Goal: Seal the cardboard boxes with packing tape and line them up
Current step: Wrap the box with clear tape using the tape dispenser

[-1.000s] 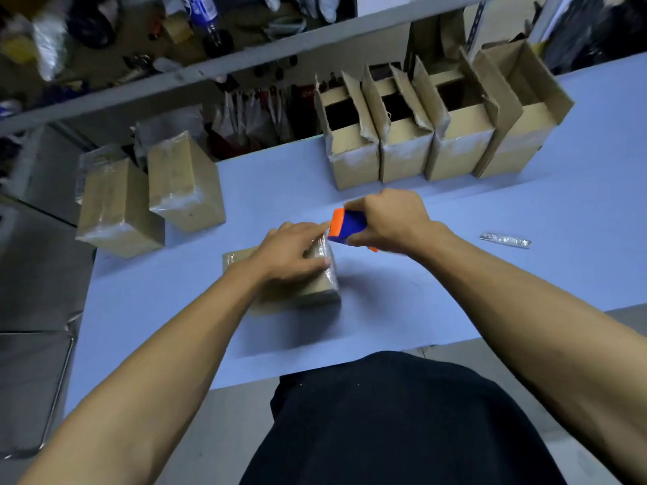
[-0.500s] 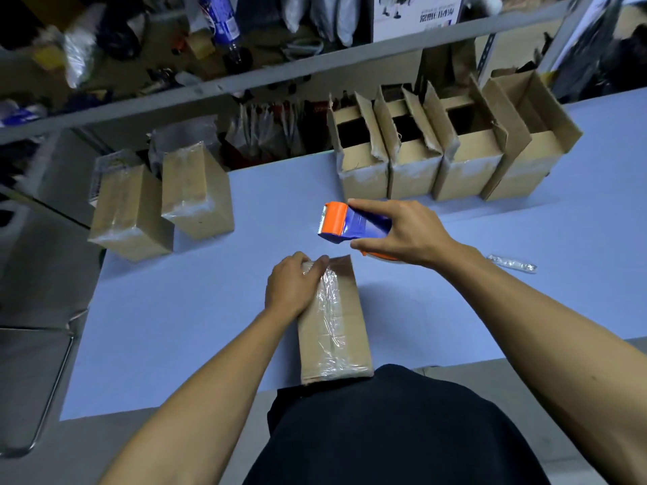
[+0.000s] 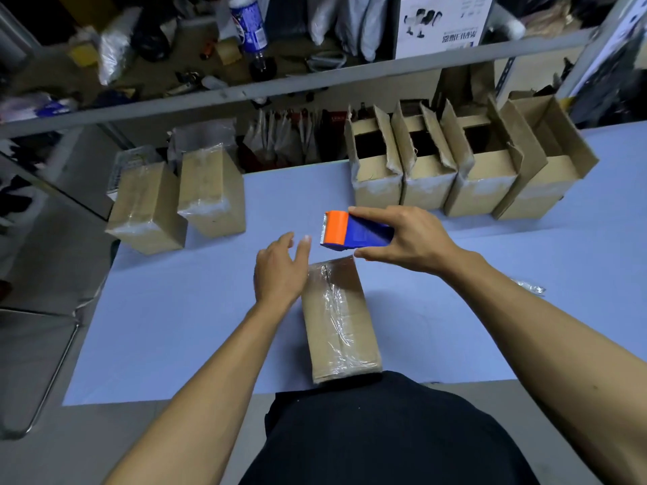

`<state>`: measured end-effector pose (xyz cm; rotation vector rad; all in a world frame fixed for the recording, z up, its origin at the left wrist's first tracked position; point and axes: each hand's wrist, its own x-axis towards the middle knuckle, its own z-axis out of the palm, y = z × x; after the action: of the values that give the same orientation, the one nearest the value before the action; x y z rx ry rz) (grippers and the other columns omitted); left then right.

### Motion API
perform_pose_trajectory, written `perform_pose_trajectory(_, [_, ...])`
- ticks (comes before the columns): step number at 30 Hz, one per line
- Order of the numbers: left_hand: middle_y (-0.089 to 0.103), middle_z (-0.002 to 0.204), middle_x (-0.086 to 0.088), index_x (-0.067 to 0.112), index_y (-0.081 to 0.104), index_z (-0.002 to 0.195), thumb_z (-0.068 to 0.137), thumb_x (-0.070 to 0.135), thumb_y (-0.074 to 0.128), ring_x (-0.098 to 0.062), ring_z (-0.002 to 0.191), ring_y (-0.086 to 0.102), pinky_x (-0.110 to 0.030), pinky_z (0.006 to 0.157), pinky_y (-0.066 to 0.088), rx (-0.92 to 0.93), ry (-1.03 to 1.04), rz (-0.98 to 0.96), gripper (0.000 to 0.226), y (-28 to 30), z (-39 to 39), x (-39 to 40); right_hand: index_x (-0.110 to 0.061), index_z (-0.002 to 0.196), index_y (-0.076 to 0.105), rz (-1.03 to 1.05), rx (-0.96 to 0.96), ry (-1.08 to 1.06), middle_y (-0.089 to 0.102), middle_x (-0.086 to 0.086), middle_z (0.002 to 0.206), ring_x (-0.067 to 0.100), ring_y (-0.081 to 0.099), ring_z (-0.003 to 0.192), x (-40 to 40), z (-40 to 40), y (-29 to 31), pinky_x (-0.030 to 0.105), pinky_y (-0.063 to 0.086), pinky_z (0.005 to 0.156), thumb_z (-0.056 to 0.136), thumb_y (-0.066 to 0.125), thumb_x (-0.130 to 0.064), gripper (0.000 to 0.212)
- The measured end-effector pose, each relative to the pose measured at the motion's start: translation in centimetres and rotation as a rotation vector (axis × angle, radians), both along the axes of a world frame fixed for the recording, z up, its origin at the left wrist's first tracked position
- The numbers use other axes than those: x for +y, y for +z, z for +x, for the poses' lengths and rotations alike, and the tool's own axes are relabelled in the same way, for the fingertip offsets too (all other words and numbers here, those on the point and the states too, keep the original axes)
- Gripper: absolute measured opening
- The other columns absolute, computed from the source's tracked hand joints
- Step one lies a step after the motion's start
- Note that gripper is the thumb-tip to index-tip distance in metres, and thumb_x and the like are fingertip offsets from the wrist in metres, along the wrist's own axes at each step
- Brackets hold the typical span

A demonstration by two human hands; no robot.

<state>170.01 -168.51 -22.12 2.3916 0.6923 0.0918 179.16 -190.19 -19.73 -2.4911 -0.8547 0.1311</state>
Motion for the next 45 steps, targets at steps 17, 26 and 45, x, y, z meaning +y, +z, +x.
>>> perform_pose_trajectory(17, [0.061,0.088,-0.005,0.014,0.065,0.096,0.094,0.027,0.065,-0.015,0.072,0.059,-0.029,0.066,0.054,0.024,0.184,-1.298,0.013,3.2,3.6,1.9,-0.043,0.142,0.048,0.214,0.071,0.087,0.067,-0.012,0.120,0.013,0.062,0.102,1.9,2.0,0.8,0.041,0.054,0.083,0.072,0.068,-0.066,0.076])
perform_pose_trajectory(26, [0.069,0.118,-0.010,0.016,0.068,0.112,0.099,0.048,0.048,-0.027,0.110,0.065,-0.042,0.085,0.053,0.176,0.096,-1.346,0.039,2.7,5.1,0.5,-0.042,0.141,0.049,0.243,0.118,0.112,0.065,-0.013,0.125,0.012,0.062,0.107,2.2,3.1,1.1,0.042,0.054,0.088,0.074,0.072,-0.062,0.074])
perform_pose_trajectory(45, [0.071,0.083,-0.007,0.009,0.072,0.091,0.096,0.009,0.058,-0.014,0.073,0.062,-0.023,0.062,0.052,0.095,-0.003,-0.965,0.015,2.9,5.6,2.1,-0.046,0.142,0.042,0.099,0.099,0.202,0.064,-0.012,0.124,0.014,0.060,0.102,2.1,4.1,1.6,0.040,0.055,0.081,0.073,0.064,-0.070,0.076])
